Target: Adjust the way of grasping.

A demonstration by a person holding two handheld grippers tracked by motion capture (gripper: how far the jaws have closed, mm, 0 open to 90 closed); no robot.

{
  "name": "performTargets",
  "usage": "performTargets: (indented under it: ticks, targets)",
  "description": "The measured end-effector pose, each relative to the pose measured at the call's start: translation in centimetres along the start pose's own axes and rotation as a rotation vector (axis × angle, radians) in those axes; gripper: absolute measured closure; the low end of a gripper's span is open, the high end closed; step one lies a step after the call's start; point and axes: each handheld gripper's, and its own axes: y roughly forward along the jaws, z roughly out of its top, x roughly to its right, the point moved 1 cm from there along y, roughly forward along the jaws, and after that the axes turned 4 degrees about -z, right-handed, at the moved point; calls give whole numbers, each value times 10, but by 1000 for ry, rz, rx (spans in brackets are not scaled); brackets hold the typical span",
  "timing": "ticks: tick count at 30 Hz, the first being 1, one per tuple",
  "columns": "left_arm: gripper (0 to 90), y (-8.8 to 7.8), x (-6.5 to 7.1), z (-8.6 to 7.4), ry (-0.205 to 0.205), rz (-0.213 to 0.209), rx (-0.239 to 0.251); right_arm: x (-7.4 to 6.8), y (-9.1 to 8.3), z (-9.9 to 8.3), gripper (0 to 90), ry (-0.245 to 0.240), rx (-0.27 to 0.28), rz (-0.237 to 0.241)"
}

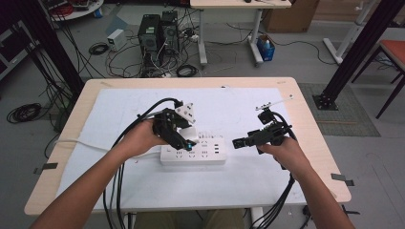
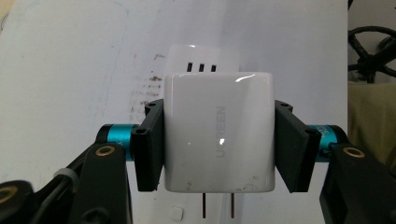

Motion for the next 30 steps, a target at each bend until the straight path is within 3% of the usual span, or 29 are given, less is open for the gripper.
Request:
performTargets:
  ticks: [7, 13, 19, 30]
  targets:
    - [426, 6, 5, 11, 35, -3, 41, -1, 5, 2, 41, 125, 49, 136]
    - [426, 12, 8, 20, 52, -4, 71, -3, 11, 3, 41, 192, 53, 203]
    - [425, 20, 11, 28, 71, -12, 81, -3, 17, 5, 42, 242, 55, 255]
    - [425, 25, 12, 36, 84, -18, 81, 0, 27, 7, 66, 300, 49, 307]
